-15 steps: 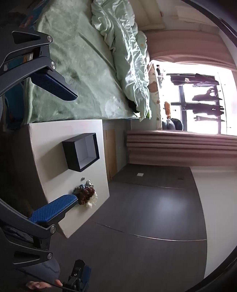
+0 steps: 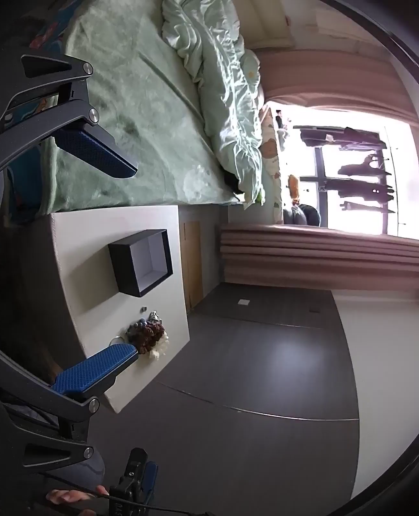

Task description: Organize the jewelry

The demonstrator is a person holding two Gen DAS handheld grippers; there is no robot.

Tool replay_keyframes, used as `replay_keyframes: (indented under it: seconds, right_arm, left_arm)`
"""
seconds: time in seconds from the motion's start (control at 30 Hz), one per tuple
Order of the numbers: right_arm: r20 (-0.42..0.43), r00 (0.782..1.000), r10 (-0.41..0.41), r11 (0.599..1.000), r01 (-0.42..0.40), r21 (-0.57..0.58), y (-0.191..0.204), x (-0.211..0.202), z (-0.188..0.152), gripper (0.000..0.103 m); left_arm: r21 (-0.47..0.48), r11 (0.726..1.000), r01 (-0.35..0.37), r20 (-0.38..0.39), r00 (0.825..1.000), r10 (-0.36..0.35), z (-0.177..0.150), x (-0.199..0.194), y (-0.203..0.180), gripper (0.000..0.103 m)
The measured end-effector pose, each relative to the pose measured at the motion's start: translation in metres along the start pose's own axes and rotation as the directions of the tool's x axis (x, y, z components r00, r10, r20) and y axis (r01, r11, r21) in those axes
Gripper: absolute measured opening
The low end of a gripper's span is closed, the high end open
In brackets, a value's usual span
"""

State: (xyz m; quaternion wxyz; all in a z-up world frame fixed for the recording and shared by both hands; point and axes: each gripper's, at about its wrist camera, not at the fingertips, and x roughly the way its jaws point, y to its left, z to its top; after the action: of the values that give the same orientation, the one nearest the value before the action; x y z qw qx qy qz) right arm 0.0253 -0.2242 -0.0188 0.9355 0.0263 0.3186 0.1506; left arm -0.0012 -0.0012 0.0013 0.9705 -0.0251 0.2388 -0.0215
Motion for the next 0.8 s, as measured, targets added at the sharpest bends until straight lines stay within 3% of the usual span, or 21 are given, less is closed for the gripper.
replay_keyframes:
  seconds: [0.8]
  right_arm:
    - [-0.003, 1.0, 0.002, 1.0, -0.002, -0.005, 0.0021, 0.0002, -0.0005, 0.103]
  left_arm:
    - [0.008, 1.0, -0.005, 0.009, 1.0, 0.005, -0.0026, -0.006, 0.0026, 0.103]
